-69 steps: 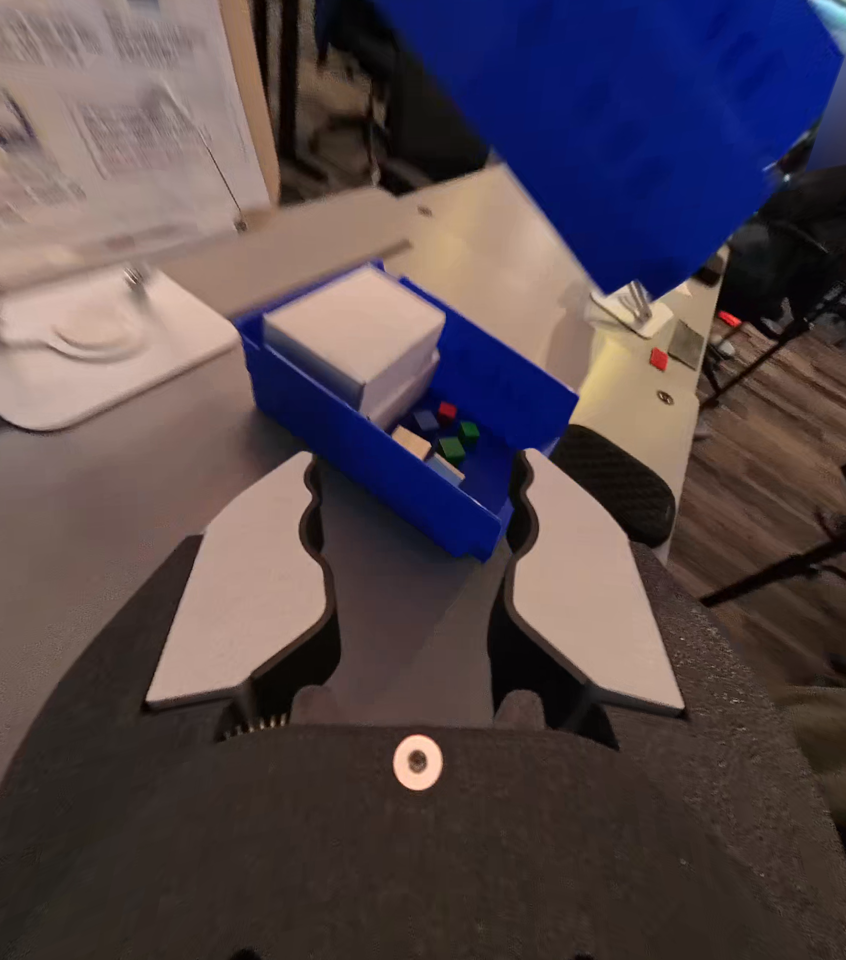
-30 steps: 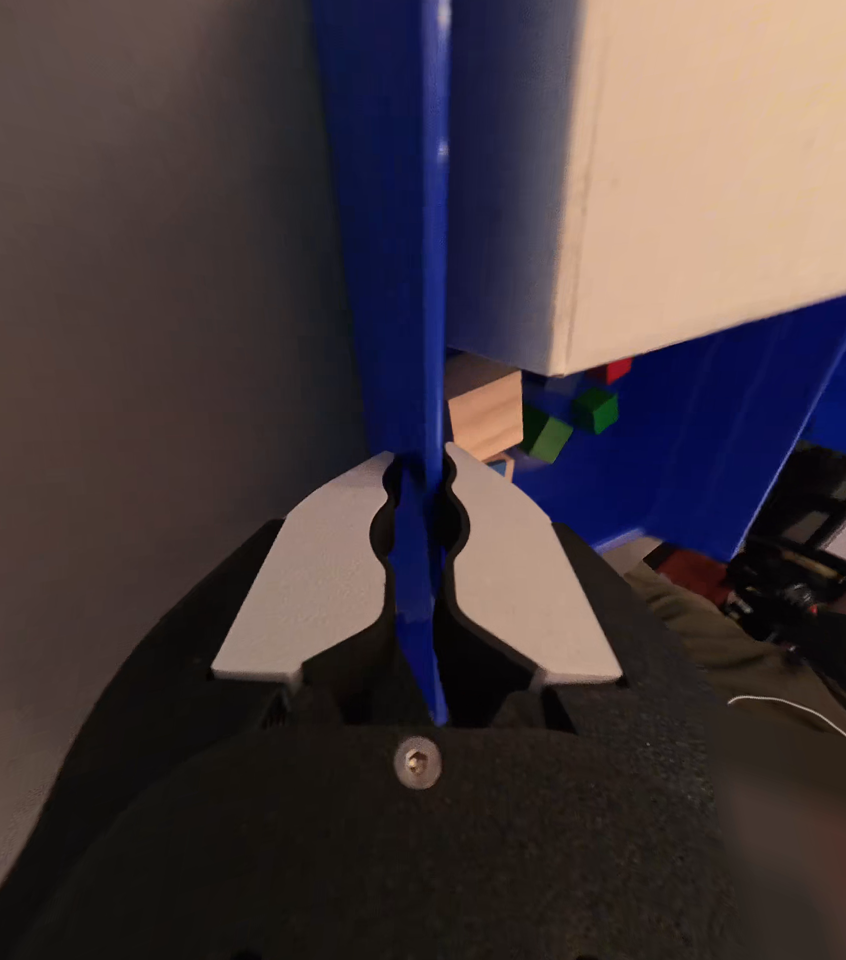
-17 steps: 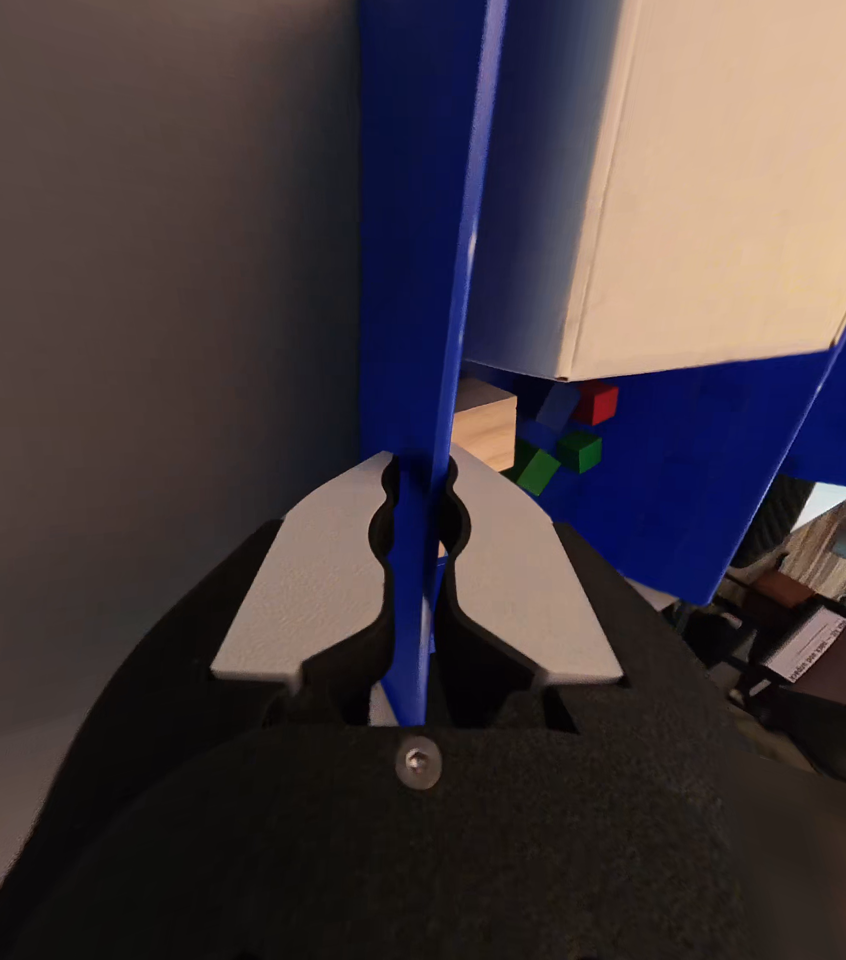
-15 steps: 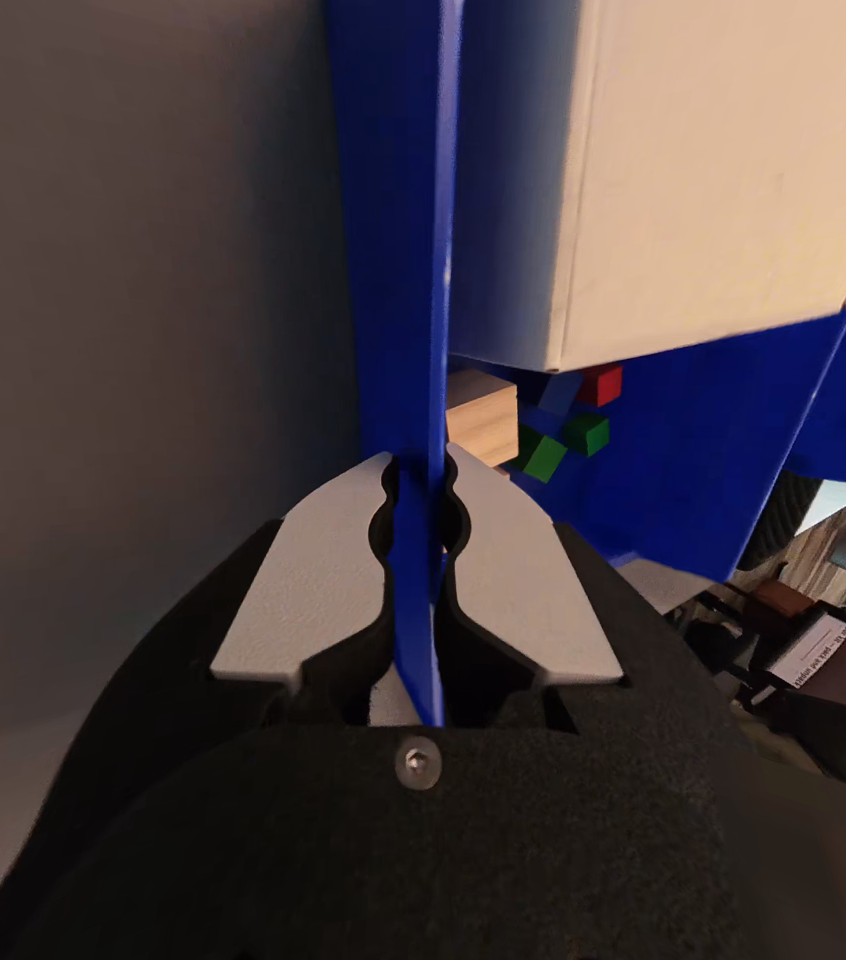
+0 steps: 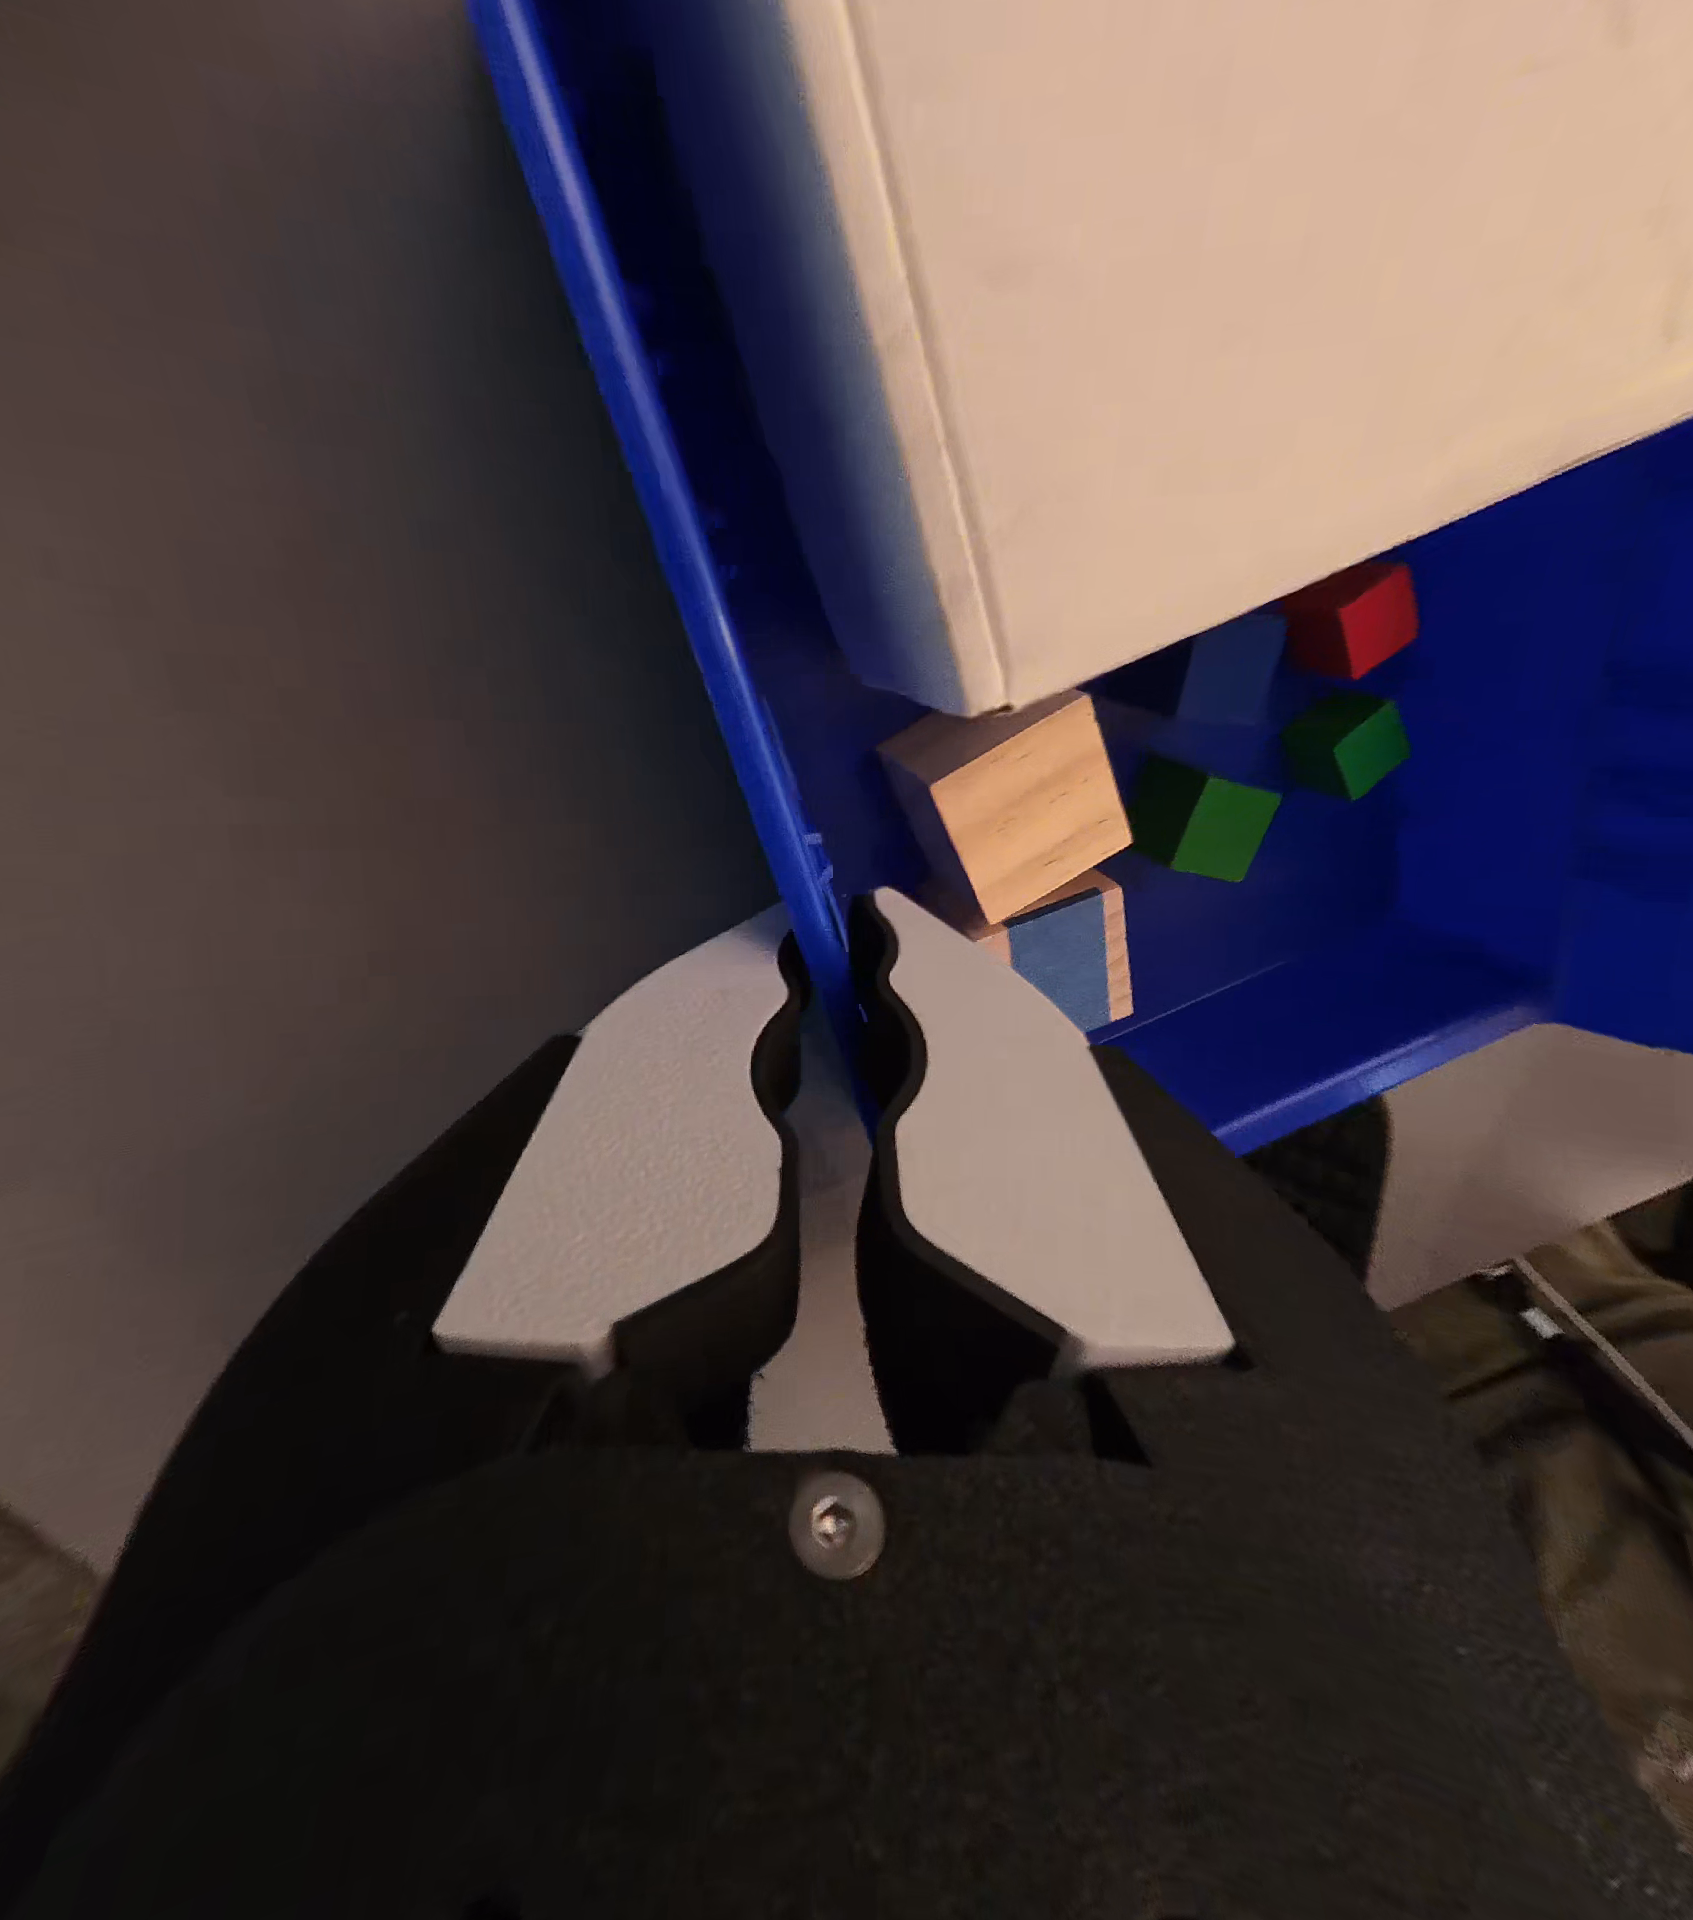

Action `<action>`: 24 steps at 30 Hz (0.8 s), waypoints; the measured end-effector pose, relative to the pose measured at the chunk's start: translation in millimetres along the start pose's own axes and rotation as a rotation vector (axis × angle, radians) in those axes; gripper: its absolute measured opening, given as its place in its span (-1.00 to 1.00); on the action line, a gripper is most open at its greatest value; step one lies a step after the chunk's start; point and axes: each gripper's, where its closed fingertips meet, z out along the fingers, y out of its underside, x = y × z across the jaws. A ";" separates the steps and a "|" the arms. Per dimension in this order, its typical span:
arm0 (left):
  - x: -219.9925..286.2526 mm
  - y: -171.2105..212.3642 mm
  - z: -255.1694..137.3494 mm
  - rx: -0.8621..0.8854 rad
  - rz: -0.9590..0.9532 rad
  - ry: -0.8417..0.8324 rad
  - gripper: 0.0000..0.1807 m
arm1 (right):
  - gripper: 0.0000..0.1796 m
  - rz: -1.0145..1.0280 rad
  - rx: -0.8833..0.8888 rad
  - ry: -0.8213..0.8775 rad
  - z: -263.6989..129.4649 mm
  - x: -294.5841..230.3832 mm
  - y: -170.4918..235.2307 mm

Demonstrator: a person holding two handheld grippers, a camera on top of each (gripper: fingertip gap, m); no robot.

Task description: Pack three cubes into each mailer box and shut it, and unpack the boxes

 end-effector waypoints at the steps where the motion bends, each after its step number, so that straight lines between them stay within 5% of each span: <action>1: -2.5 0.9 -0.7 -0.008 0.017 -0.019 -0.94 | -0.91 -0.013 -0.004 0.009 -0.3 3.7 1.4; 24: -6.9 8.4 -5.4 -0.050 0.305 -0.141 -0.90 | -0.87 -0.237 0.028 0.005 -1.9 13.3 11.0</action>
